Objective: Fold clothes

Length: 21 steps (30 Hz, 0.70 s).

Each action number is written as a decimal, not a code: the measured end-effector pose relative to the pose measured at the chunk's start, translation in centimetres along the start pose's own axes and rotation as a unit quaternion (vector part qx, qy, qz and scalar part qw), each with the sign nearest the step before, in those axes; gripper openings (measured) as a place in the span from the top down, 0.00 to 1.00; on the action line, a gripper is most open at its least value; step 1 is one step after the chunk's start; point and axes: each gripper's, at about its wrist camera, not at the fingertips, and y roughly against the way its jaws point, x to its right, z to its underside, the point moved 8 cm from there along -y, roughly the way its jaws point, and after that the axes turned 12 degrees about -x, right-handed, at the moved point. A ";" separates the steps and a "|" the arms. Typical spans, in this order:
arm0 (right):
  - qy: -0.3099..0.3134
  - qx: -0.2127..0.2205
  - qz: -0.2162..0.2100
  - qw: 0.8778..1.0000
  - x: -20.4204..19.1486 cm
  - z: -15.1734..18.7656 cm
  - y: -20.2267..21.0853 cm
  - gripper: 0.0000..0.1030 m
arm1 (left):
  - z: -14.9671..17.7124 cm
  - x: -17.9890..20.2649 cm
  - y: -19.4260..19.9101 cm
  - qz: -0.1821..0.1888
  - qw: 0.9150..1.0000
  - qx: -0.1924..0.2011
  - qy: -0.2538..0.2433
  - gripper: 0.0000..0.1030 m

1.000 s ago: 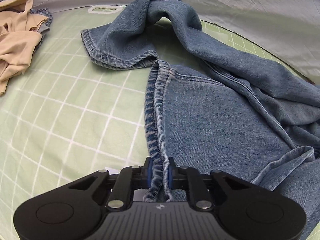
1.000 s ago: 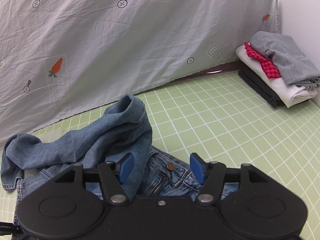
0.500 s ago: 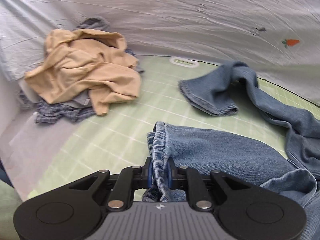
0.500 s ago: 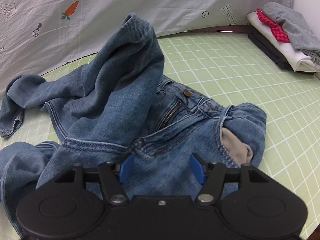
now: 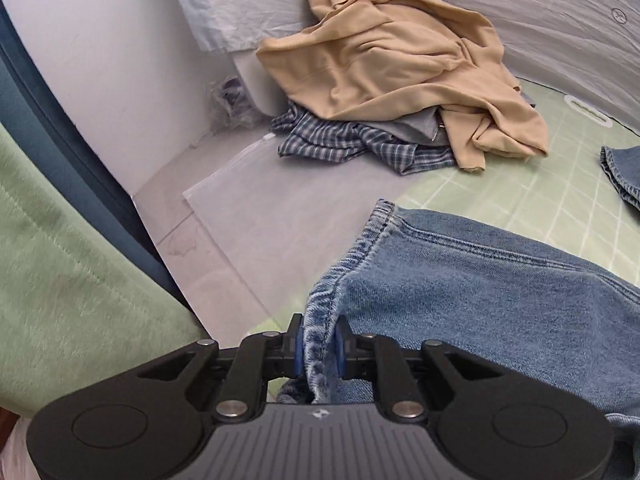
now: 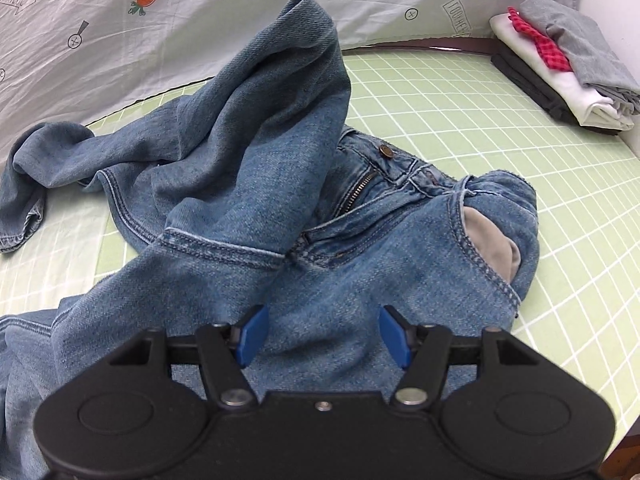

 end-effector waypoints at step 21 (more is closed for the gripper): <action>-0.140 0.064 0.028 0.988 14.1 -3.8 1.2 0.26 | 1.2 17.4 6.8 0.160 0.968 0.059 -0.186 0.41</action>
